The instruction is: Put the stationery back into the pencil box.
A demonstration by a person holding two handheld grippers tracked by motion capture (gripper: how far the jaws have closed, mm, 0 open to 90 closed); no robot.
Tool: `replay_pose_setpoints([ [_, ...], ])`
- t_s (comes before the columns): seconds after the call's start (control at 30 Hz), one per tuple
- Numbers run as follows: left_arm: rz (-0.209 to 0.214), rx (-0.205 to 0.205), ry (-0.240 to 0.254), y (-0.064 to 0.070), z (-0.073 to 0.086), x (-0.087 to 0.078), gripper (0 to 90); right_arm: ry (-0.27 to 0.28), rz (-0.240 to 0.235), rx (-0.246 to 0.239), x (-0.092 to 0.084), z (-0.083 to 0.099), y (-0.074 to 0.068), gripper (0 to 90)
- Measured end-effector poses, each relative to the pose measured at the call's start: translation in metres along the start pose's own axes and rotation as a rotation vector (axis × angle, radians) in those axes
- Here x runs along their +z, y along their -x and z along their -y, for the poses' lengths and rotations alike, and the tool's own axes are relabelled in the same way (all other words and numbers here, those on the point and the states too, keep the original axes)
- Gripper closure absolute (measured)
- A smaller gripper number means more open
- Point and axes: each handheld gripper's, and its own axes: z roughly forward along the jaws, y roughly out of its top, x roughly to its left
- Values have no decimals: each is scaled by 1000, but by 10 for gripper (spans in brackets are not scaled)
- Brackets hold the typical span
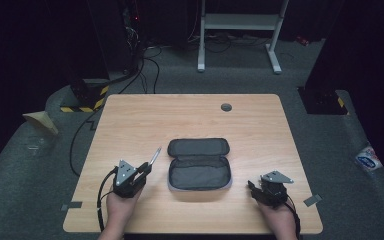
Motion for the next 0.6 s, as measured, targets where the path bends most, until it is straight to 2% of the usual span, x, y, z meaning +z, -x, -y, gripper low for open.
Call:
replay_pose_setpoints([
  [0.13,26,-8,12,3,-3,1,788,1,-1,-2,0,0,0,438],
  [0.27,43,1,14,6,-6,4,789,-4,-6,8,0,0,1,439],
  [0.43,75,5,15,11,-10,4,788,0,3,-2,0,0,-1,439],
  [0.6,110,45,12,22,-17,3,789,-1,-2,5,0,0,0,439],
])
